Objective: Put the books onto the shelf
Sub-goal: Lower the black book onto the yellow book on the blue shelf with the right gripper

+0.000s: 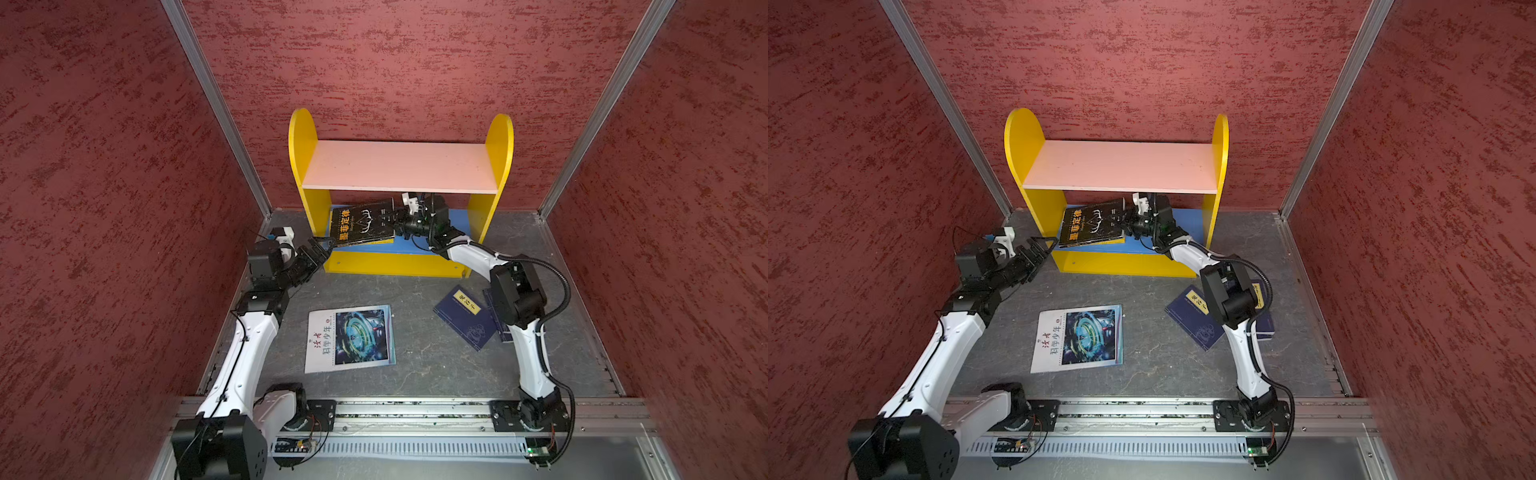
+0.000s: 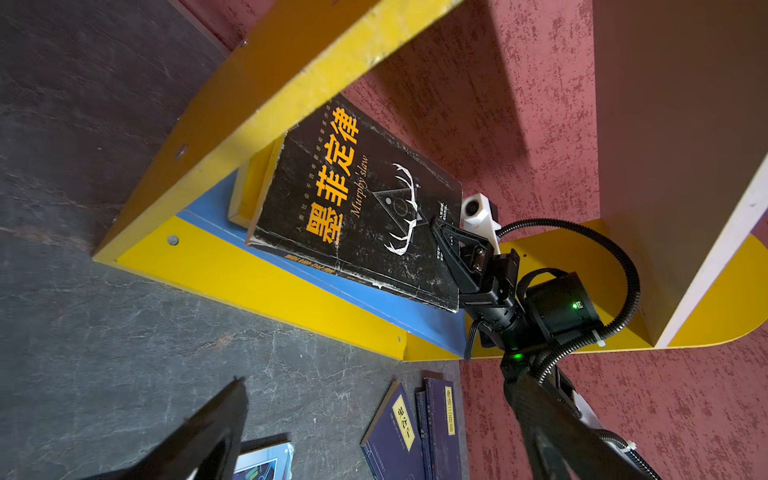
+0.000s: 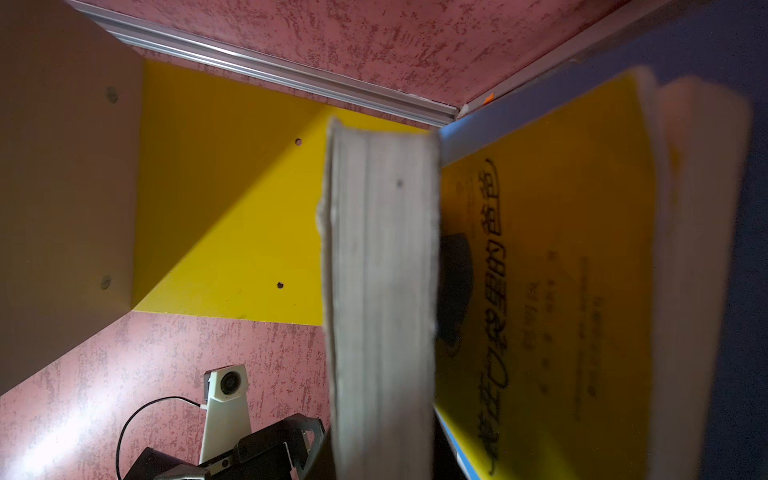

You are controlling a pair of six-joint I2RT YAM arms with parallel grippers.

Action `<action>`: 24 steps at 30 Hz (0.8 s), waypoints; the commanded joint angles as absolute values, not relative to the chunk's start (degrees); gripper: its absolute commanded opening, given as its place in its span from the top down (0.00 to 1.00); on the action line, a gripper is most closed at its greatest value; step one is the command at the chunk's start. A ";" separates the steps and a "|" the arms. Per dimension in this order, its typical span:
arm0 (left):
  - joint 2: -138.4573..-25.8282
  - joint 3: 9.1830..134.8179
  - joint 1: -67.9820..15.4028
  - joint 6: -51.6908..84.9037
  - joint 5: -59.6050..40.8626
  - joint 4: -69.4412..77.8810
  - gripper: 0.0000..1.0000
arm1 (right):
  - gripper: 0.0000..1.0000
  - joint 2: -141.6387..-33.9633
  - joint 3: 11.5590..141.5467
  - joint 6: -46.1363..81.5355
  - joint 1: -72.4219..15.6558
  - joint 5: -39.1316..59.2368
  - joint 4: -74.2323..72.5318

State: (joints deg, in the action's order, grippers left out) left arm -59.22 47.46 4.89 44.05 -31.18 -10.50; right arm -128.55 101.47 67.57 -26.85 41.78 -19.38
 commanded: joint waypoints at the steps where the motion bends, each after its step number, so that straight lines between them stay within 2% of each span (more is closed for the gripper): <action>1: -58.76 47.65 6.13 42.43 -31.10 -11.91 0.01 | 0.85 -129.49 105.60 67.41 -26.85 42.30 -21.97; 6: -60.18 47.81 6.70 42.14 -32.00 -11.39 0.00 | 0.82 -131.00 107.76 67.51 -26.82 40.93 -21.38; 12: -62.56 48.38 6.86 42.32 -33.22 -9.91 0.01 | 0.83 -133.84 112.80 67.41 -26.80 41.11 -18.19; 21: -64.18 49.05 6.96 41.88 -33.73 -9.73 0.00 | 0.86 -134.29 112.85 65.39 -26.68 43.59 -14.73; 22: -64.33 49.05 6.95 41.86 -33.84 -9.56 0.01 | 0.85 -134.31 112.83 65.59 -26.63 43.28 -14.63; 24: -64.60 49.07 6.94 41.85 -34.03 -9.38 0.01 | 0.75 -134.32 112.86 65.77 -26.54 42.23 -14.07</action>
State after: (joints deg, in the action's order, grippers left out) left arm -64.07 47.48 6.52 43.00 -33.17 -11.07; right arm -133.99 110.65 66.96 -26.72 41.87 -13.82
